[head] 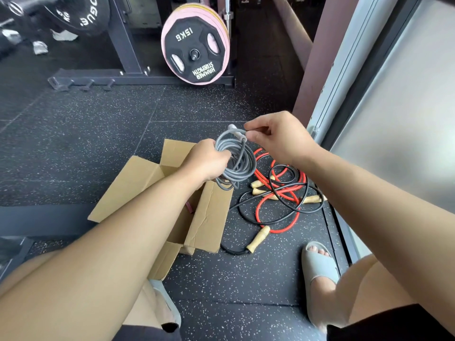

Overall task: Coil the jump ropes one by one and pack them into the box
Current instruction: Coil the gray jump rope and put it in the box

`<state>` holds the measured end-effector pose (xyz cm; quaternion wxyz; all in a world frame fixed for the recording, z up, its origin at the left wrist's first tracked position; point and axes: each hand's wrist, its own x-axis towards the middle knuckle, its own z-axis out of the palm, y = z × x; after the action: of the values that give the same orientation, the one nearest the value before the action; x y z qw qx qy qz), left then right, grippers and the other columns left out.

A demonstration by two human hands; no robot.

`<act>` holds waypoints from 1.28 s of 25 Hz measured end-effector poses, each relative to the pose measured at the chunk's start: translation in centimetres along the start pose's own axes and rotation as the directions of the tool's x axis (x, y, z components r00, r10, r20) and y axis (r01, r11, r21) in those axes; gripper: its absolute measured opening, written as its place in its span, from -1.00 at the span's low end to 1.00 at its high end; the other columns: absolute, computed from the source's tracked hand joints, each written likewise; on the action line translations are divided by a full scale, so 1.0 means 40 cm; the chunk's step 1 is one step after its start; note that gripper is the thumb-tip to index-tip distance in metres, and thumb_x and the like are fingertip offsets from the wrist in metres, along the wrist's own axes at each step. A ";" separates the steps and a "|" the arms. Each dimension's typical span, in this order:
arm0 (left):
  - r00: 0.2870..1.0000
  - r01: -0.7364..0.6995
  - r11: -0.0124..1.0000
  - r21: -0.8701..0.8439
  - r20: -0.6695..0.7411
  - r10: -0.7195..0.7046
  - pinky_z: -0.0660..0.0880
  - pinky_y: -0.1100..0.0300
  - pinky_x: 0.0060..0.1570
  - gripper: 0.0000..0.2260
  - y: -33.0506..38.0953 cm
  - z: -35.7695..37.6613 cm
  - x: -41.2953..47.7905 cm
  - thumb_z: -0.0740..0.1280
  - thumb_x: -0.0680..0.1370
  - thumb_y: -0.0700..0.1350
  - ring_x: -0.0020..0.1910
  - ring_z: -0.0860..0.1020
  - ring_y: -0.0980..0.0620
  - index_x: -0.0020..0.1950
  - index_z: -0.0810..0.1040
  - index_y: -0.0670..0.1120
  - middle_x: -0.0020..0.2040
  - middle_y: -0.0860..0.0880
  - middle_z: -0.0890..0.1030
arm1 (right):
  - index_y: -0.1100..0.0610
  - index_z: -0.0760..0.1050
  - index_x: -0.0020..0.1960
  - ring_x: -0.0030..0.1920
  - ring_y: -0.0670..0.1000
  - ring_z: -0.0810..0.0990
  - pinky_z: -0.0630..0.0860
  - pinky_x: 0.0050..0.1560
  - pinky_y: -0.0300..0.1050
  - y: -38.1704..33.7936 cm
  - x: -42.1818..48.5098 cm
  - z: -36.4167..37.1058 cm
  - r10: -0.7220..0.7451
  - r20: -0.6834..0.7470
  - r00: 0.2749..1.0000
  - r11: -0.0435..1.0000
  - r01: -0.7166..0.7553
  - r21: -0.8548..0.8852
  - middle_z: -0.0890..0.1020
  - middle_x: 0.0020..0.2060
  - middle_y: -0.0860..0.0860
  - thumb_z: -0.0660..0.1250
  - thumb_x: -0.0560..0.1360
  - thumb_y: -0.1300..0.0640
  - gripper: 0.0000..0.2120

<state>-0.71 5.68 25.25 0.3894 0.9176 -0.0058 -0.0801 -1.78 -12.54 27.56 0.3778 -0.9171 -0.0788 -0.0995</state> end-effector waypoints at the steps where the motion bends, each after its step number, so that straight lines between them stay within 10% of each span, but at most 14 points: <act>1: 1.000 0.015 0.997 -0.073 0.013 -0.014 0.48 0.13 -0.21 -0.90 -0.001 0.005 0.002 0.26 0.48 -0.12 -0.27 0.58 -0.07 -0.19 0.56 -0.07 -0.27 -0.03 0.63 | 0.13 0.67 0.14 -0.21 -0.14 0.58 0.58 -0.03 -0.29 -0.008 0.002 0.000 0.086 0.067 0.994 0.984 -0.095 0.152 0.67 -0.17 -0.04 0.44 0.55 0.15 -0.82; 6: 0.967 0.151 0.856 -0.494 0.253 -0.024 0.60 0.07 -0.29 -0.81 0.023 0.018 -0.013 0.24 0.56 -0.28 -0.41 0.57 0.00 -0.22 0.49 -0.07 -0.41 -0.02 0.54 | 0.21 0.61 -0.11 -0.36 -0.06 0.64 0.61 -0.29 -0.26 -0.005 -0.001 0.018 0.207 0.290 0.934 0.783 -0.336 0.524 0.66 -0.35 0.06 0.47 0.47 0.36 -0.91; 11: 0.952 0.193 0.763 -0.617 0.307 0.007 0.60 0.06 -0.24 -0.85 0.025 0.018 -0.014 0.23 0.55 -0.35 -0.36 0.56 0.00 -0.14 0.49 -0.15 -0.37 -0.05 0.54 | 0.01 0.70 -0.19 -0.28 -0.23 0.52 0.42 -0.22 -0.39 0.024 0.002 0.013 0.077 0.145 0.987 0.988 -0.094 0.121 0.61 -0.25 -0.13 0.65 0.30 0.07 -0.84; 15: 0.942 0.185 0.699 -0.691 0.327 0.073 0.60 0.09 -0.23 -0.95 0.023 0.008 -0.006 0.30 0.57 -0.28 -0.31 0.59 0.00 -0.07 0.50 -0.16 -0.31 -0.06 0.58 | -0.21 0.69 -0.06 0.16 0.03 0.47 0.39 0.23 -0.11 0.049 0.008 0.015 -0.128 0.125 0.984 0.984 0.141 -0.104 0.51 0.13 -0.02 0.56 0.39 -0.08 -0.85; 21: 0.972 0.144 0.696 -0.703 0.233 0.034 0.56 0.12 -0.32 -0.79 0.021 0.017 0.003 0.30 0.64 -0.03 -0.34 0.58 -0.03 -0.10 0.54 -0.13 -0.29 -0.04 0.57 | 0.10 0.64 0.23 0.27 0.04 0.49 0.38 0.36 -0.09 0.063 -0.016 0.037 -0.321 0.234 0.918 0.928 0.354 -0.118 0.53 0.22 0.16 0.28 0.59 0.12 -0.73; 27: 0.985 0.161 0.631 -0.759 0.161 -0.057 0.51 0.15 -0.29 -0.93 0.012 -0.027 0.028 0.34 0.56 -0.20 -0.33 0.59 -0.01 -0.06 0.59 -0.05 -0.29 -0.01 0.63 | 0.07 0.31 0.15 -0.16 -0.13 0.49 0.41 -0.12 -0.27 0.060 -0.020 0.050 0.090 -0.126 0.988 0.961 -0.052 0.272 0.51 0.11 0.12 0.24 0.53 0.26 -0.76; 32: 0.964 0.217 0.618 -0.756 0.266 -0.013 0.60 0.05 -0.12 -0.76 -0.005 -0.038 0.036 0.40 0.50 -0.26 -0.15 0.66 -0.08 0.15 0.62 -0.07 -0.06 -0.12 0.69 | 0.01 0.46 0.22 -0.04 -0.02 0.59 0.45 0.01 -0.03 0.052 -0.023 0.066 0.316 0.164 0.934 0.752 -0.352 0.558 0.60 0.04 -0.02 0.21 0.51 0.07 -0.71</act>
<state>0.95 6.82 25.95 0.7381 0.6407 0.0426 -0.2074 -1.90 -12.21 24.09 0.6474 -0.7602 0.0487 0.0256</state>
